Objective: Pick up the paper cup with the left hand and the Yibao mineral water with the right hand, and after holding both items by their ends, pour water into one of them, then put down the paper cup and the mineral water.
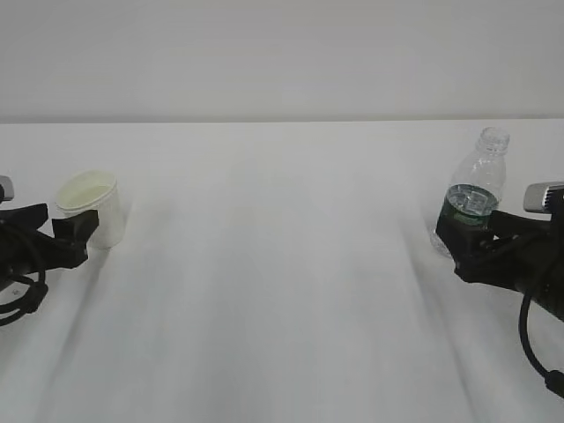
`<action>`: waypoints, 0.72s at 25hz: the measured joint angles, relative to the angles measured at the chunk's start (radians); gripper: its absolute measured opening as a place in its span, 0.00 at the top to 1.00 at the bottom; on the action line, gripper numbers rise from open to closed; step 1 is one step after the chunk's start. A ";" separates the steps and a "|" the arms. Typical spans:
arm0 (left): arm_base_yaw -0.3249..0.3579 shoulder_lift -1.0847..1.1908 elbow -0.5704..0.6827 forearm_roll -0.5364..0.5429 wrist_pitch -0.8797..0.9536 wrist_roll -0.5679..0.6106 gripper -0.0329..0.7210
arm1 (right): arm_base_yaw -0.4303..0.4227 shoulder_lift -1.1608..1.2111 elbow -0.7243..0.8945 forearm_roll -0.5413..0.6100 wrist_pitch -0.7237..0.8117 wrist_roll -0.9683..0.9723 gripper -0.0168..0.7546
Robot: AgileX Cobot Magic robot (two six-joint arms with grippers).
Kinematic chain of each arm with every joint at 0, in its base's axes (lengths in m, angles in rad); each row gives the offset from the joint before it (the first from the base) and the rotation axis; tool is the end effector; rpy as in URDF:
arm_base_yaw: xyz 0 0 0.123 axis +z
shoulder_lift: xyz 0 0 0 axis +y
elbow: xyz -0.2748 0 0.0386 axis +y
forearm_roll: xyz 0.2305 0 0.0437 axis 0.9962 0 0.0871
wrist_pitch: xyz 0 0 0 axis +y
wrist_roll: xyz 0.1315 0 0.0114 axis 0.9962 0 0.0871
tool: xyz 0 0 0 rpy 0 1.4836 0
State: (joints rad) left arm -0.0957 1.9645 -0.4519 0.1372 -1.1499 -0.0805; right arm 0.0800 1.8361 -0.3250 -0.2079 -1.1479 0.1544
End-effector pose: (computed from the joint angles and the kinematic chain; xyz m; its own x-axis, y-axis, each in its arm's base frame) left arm 0.3209 -0.0474 0.0982 -0.2793 0.0027 -0.9602 0.2076 0.9765 -0.0576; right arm 0.2882 0.0480 0.1141 -0.2964 0.0432 -0.9541 -0.2390 0.9638 0.1179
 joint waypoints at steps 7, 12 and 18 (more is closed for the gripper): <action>0.000 -0.037 0.001 0.000 0.000 0.002 0.22 | 0.000 0.000 0.000 -0.020 0.000 0.009 0.21; 0.000 -0.060 0.005 0.000 0.000 0.002 0.22 | 0.000 0.000 0.000 -0.022 0.000 0.014 0.21; 0.000 -0.110 0.007 0.000 0.002 0.002 0.22 | 0.000 -0.062 0.000 -0.024 0.002 0.014 0.21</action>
State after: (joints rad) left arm -0.0957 1.8547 -0.4447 0.1372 -1.1480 -0.0782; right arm 0.0800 1.7738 -0.3250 -0.2322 -1.1458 0.1685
